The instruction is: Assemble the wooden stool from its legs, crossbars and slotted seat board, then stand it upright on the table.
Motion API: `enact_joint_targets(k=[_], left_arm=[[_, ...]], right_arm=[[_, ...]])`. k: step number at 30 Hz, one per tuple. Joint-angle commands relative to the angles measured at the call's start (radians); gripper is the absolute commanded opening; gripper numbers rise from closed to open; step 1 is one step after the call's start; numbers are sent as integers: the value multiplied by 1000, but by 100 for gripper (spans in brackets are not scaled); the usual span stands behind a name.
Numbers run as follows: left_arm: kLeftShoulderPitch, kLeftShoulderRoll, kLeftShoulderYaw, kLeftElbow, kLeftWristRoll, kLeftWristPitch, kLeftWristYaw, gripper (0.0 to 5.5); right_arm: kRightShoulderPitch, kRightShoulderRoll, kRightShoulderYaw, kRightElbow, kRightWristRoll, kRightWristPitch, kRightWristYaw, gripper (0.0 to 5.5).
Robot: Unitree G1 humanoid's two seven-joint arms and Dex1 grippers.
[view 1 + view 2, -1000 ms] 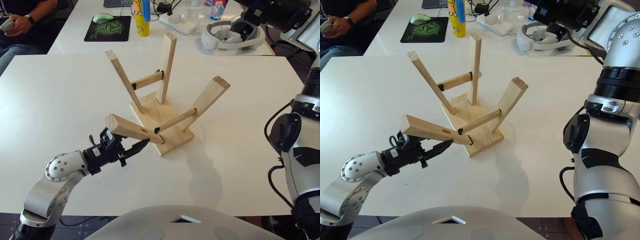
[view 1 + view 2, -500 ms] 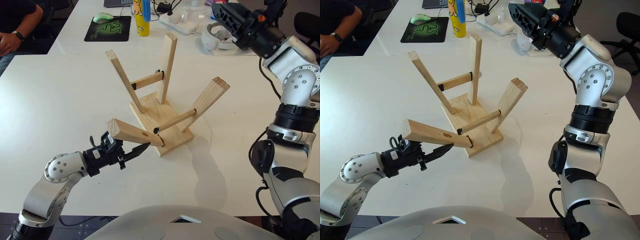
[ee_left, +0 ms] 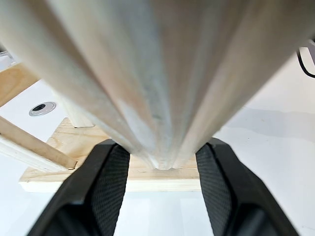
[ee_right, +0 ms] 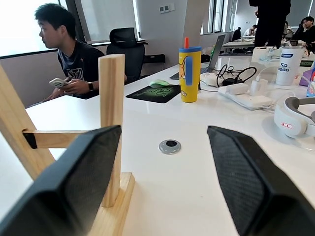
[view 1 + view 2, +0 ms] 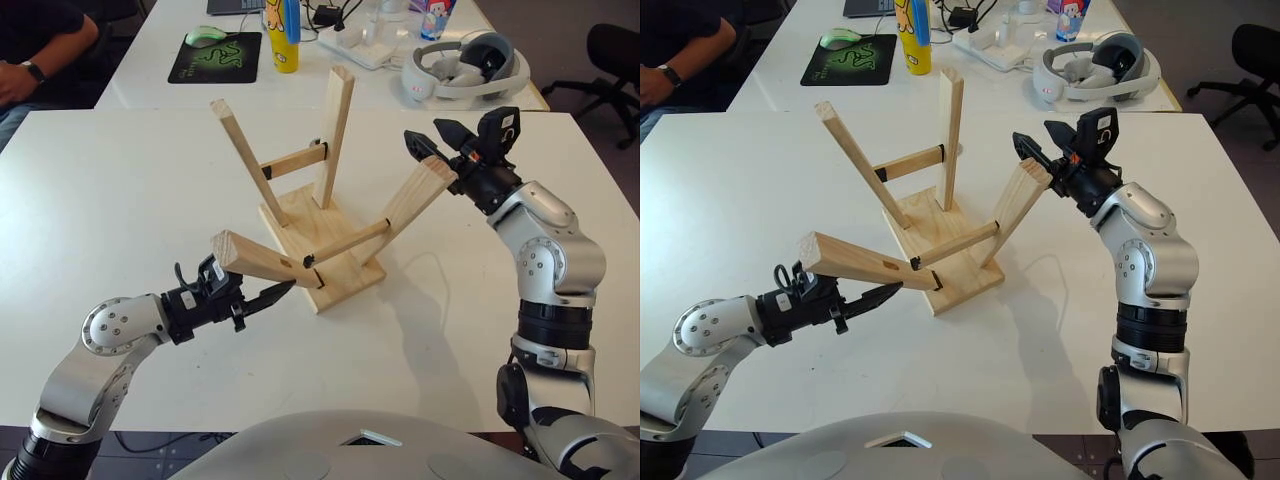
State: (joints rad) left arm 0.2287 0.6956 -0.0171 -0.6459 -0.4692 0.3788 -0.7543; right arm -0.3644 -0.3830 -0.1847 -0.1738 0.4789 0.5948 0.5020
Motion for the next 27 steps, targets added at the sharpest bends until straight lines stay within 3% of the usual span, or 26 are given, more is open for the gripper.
enact_joint_targets(k=[1,12,19,27], left_arm=[[-33,27,18,27,8,50,4,204],[-115,127,13,-120,-99,314,18,204],[-190,198,-23,-112,-26,332,27,204],[-160,202,-36,-110,-8,322,29,204]], right_arm=[[26,13,6,-52,6,8,-30,326],[63,25,-7,-101,14,3,-80,326],[100,44,-2,-146,15,-4,-113,326],[115,61,5,-193,20,2,-134,326]])
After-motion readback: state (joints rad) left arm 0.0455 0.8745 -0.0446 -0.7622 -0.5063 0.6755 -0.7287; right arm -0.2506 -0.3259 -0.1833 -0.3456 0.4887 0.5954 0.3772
